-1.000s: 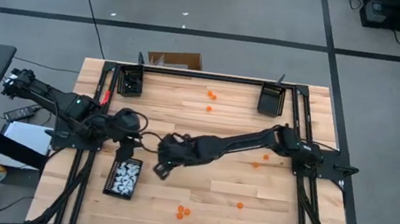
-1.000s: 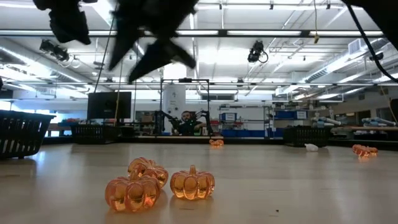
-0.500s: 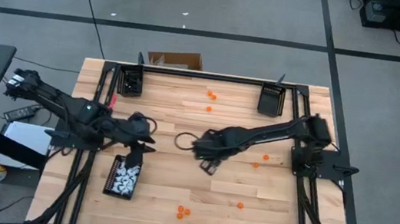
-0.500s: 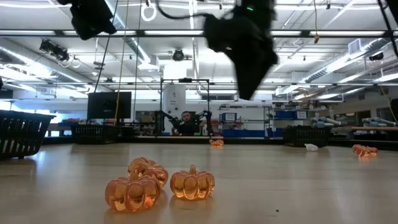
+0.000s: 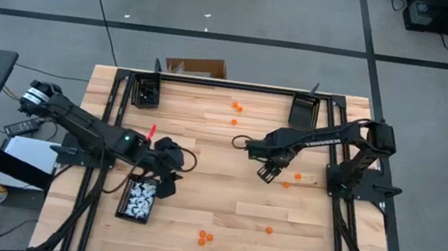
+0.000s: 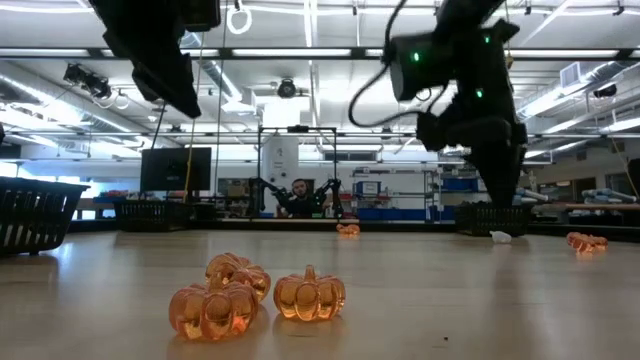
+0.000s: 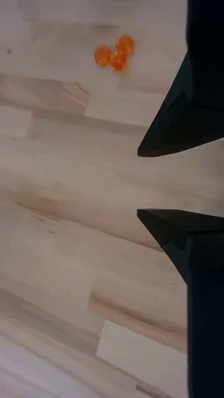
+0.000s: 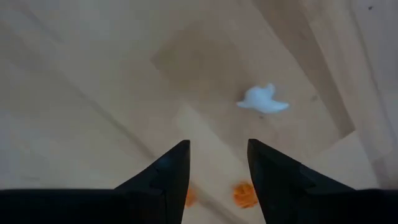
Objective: Sort Halloween decoration
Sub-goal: Put the white ghost toy into the bottom black basket
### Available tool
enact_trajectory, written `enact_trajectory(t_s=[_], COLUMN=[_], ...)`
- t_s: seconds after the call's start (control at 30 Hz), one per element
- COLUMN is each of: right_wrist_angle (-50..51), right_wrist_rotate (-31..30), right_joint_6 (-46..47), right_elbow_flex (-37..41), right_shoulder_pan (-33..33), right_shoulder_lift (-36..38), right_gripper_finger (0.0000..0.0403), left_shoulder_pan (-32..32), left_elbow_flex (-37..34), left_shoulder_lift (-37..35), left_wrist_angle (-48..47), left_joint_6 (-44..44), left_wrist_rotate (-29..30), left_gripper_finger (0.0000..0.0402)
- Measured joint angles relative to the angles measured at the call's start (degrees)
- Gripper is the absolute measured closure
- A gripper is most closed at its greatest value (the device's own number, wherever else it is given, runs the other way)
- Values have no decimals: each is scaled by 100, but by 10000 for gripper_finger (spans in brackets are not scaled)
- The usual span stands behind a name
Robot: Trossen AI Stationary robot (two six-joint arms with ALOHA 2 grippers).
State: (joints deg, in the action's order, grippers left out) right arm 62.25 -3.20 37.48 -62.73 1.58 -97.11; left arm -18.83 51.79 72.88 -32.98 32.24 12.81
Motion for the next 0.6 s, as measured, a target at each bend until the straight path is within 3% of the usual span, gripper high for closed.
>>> enact_trajectory(t_s=[0.3,0.6], right_wrist_angle=[-283,-794], right_wrist_rotate=[-403,-46], right_joint_6=[-1232,-1825], right_elbow_flex=[325,702], right_shoulder_pan=[585,1111], right_shoulder_lift=[-8,-14], right_gripper_finger=[236,236], left_shoulder_pan=[47,389], left_elbow_flex=[0,0], left_shoulder_lift=[214,214], left_wrist_angle=[103,176], left_joint_6=[130,163], left_wrist_rotate=[-1,-1], left_gripper_finger=[246,246])
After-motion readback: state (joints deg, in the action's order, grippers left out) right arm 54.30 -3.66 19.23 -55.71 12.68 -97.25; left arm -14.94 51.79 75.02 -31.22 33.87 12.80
